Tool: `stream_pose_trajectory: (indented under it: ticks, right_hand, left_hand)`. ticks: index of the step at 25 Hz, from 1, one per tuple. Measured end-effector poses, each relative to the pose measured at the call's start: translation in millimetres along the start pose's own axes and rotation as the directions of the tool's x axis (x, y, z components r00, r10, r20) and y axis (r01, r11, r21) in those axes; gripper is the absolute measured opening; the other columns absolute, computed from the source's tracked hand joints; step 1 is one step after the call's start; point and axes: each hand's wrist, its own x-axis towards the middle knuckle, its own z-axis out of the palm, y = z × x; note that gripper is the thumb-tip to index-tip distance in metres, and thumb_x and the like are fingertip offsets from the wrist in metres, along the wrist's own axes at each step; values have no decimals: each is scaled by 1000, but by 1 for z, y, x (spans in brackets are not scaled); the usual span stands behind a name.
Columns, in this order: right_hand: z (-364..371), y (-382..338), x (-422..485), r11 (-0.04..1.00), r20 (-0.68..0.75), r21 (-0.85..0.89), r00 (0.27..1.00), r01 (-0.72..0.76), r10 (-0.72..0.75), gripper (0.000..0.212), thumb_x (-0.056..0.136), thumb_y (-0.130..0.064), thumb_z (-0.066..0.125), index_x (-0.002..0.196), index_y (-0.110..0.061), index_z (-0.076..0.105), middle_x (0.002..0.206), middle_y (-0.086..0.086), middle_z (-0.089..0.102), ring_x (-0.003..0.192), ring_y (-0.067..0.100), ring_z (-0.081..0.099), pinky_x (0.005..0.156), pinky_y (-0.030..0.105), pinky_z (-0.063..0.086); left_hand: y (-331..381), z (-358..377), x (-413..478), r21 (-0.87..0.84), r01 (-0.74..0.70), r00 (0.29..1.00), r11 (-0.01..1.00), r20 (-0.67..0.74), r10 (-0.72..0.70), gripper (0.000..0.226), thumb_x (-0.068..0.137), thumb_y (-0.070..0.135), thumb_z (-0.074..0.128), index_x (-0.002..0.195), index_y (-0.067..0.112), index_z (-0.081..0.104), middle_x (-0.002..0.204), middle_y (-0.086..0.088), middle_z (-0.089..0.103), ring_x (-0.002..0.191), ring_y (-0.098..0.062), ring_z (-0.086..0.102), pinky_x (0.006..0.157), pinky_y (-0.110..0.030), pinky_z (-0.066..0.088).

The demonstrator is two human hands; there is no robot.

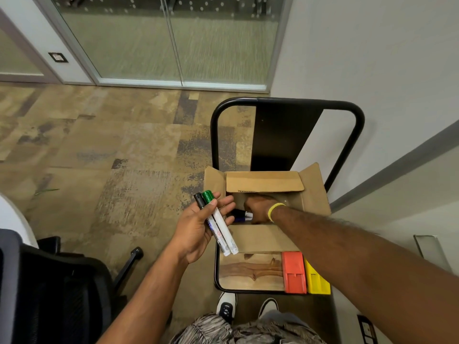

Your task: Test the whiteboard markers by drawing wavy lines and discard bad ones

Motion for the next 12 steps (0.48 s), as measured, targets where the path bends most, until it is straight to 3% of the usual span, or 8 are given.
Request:
stream_pose_trajectory:
  ticks: [7,12]
  right_hand:
    - [-7,2,-24,998,-108,55,994,-30,36,41,78,-20,80,116,-12,66,115,7,66,107,28,61,78,28,44]
    - [-29,1,-72,982,-302,189,953,22,37,34,75,-30,82,105,-17,73,98,-1,69,87,15,57,68,25,37]
  left_hand:
    - [1,1,-2,-12,-6,1000,1000,8,6,31,99,6,44,130,2,50,121,-21,67,114,-31,65,93,-46,54]
    - [4,8,-3,-10,-26,999,1000,38,26,31,100,5,43,129,4,51,120,-21,67,113,-31,65,91,-44,55]
